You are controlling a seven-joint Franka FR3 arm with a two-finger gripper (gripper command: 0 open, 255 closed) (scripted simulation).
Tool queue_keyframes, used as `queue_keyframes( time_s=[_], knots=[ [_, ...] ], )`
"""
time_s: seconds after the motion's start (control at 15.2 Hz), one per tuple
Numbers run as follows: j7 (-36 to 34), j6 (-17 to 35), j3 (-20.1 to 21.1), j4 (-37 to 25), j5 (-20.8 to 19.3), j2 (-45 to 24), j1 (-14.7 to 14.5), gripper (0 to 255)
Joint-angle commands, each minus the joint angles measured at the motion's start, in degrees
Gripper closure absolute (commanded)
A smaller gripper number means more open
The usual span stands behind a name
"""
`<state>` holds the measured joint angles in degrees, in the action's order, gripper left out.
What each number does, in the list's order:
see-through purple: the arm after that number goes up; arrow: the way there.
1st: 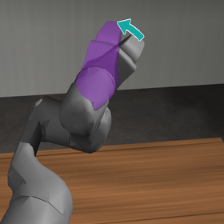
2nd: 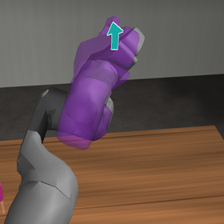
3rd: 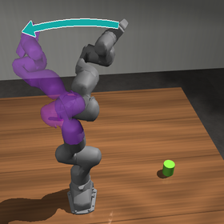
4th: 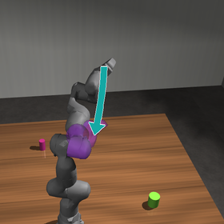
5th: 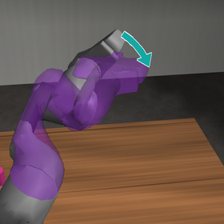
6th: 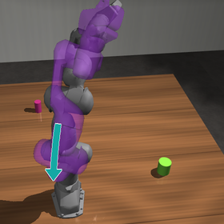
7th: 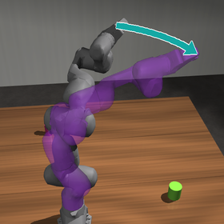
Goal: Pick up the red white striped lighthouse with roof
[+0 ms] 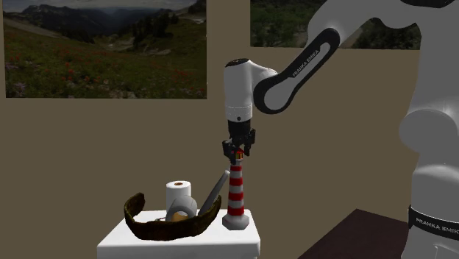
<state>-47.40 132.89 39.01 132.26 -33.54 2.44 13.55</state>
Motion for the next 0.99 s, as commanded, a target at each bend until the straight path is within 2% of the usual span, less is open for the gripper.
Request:
queue_keyframes(
  time_s=[0.0,0.46,0.92],
  knots=[
    [-0.08,0.03,-0.01,0.06,-0.09,-0.11,0.02,255],
    [-0.03,0.01,-0.02,0.04,-0.08,-0.09,0.04,255],
    [5.17,-3.36,-0.55,-1.79,5.16,3.83,-0.46,255]
  ],
)
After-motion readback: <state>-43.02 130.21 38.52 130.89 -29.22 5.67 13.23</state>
